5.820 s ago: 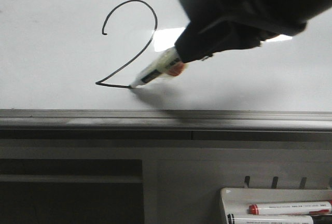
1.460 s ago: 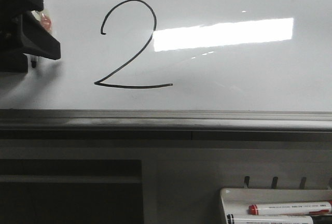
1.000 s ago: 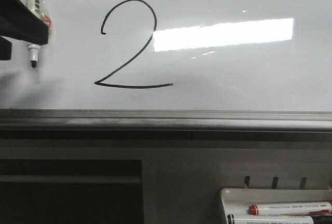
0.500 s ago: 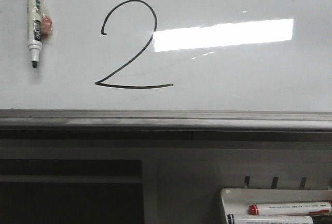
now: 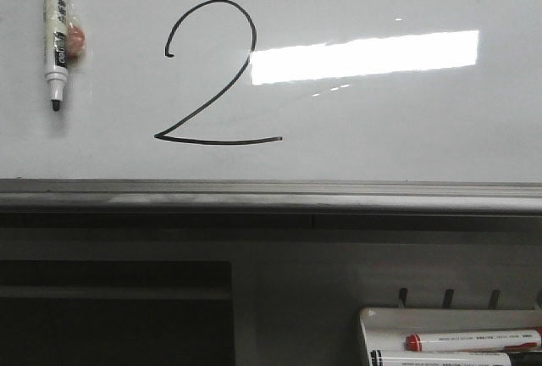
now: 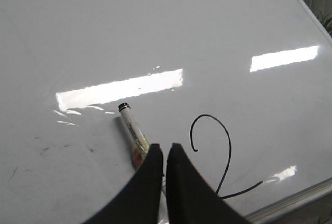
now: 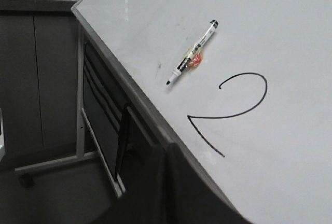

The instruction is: Write number 2 on whiteboard

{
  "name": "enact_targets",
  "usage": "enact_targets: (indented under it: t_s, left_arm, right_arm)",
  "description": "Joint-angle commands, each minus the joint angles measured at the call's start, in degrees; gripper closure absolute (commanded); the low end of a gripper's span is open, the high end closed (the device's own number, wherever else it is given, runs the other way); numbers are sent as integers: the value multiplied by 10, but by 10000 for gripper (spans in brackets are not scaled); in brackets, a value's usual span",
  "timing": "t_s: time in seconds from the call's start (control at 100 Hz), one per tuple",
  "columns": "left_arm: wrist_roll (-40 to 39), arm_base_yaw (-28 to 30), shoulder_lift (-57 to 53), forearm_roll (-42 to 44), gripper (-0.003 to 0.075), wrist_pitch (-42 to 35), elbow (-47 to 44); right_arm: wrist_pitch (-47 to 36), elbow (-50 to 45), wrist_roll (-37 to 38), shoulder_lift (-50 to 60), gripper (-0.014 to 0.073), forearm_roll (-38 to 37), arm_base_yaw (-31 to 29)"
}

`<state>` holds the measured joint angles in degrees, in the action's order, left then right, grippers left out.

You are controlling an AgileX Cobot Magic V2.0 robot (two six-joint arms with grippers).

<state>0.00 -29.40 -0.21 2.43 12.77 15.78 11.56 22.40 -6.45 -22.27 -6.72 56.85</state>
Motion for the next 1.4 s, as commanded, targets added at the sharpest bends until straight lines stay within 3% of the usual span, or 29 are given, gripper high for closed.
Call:
enact_targets:
  t_s: [0.0, 0.87, 1.01, 1.31, 1.39]
  left_arm:
    - [0, 1, -7, 13, 741, -50, 12]
    - [-18, 9, -7, 36, 741, -60, -5]
    - [-18, 56, -7, 56, 741, -69, -40]
    - [-18, 229, -11, 22, 741, -68, -164]
    - [-16, 249, -16, 16, 741, 21, -162]
  right_arm:
    - [-48, 1, 1, 13, 651, -6, -3]
    - [-47, -1, 2, 18, 655, 1, -3]
    - [-47, -1, 2, 18, 655, 1, -3]
    - [-47, -1, 2, 18, 655, 1, -3]
    - [-47, -1, 2, 18, 655, 1, -3]
